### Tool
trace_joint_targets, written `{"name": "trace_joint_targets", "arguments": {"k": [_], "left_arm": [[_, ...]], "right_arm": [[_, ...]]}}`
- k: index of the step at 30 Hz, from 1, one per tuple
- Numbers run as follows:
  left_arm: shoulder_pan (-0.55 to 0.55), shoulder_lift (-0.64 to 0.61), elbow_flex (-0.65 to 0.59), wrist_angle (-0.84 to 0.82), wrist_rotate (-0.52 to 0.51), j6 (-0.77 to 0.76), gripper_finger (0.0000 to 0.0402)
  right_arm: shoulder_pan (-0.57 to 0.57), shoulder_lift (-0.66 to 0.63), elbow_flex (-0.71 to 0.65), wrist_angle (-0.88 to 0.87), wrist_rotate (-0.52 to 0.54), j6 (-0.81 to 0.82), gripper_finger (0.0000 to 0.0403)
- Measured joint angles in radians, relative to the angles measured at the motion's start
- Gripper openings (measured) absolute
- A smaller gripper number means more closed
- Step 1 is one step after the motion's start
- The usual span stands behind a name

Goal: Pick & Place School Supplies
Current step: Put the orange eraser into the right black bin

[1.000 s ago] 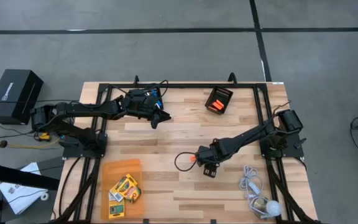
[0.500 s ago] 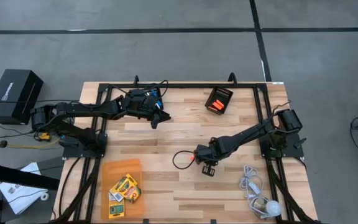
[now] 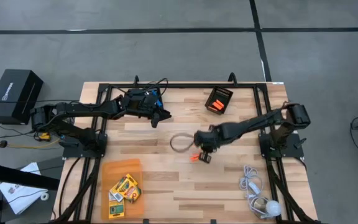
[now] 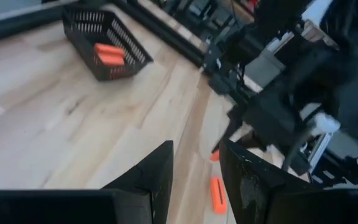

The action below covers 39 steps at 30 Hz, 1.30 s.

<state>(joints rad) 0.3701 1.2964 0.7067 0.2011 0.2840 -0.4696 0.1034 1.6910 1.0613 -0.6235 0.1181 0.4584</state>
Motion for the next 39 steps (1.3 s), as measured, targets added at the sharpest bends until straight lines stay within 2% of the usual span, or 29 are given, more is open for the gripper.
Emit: {"name": "trace_joint_targets", "arguments": {"k": [4, 7, 13, 20, 28, 32, 39], "left_arm": [[0.023, 0.0, 0.0, 0.046, -0.008, 0.002, 0.0126], [0.043, 0.0, 0.0, 0.058, -0.046, 0.002, 0.0126], [0.087, 0.0, 0.0, 0.063, -0.052, 0.049, 0.0126], [0.128, 0.0, 0.0, 0.07, -0.051, 0.077, 0.0126], [0.136, 0.0, 0.0, 0.07, -0.051, 0.095, 0.0126], [0.136, 0.0, 0.0, 0.07, -0.051, 0.094, 0.0126], [0.136, 0.0, 0.0, 0.071, -0.051, 0.096, 0.0126]], "right_arm": [[-0.124, -0.087, 0.021, -0.003, 0.051, -0.045, 0.0022], [-0.241, -0.137, 0.028, -0.007, 0.053, -0.082, 0.0022], [-0.485, -0.162, 0.028, -0.001, 0.027, -0.16, 0.0022], [-0.701, -0.096, 0.028, 0.038, -0.077, -0.279, 0.0022], [-0.818, 0.034, 0.028, 0.055, -0.104, -0.32, 0.0025], [-0.846, 0.071, 0.028, 0.056, -0.156, -0.28, 0.0068], [-0.858, 0.056, 0.028, 0.052, -0.174, -0.302, 0.0183]]}}
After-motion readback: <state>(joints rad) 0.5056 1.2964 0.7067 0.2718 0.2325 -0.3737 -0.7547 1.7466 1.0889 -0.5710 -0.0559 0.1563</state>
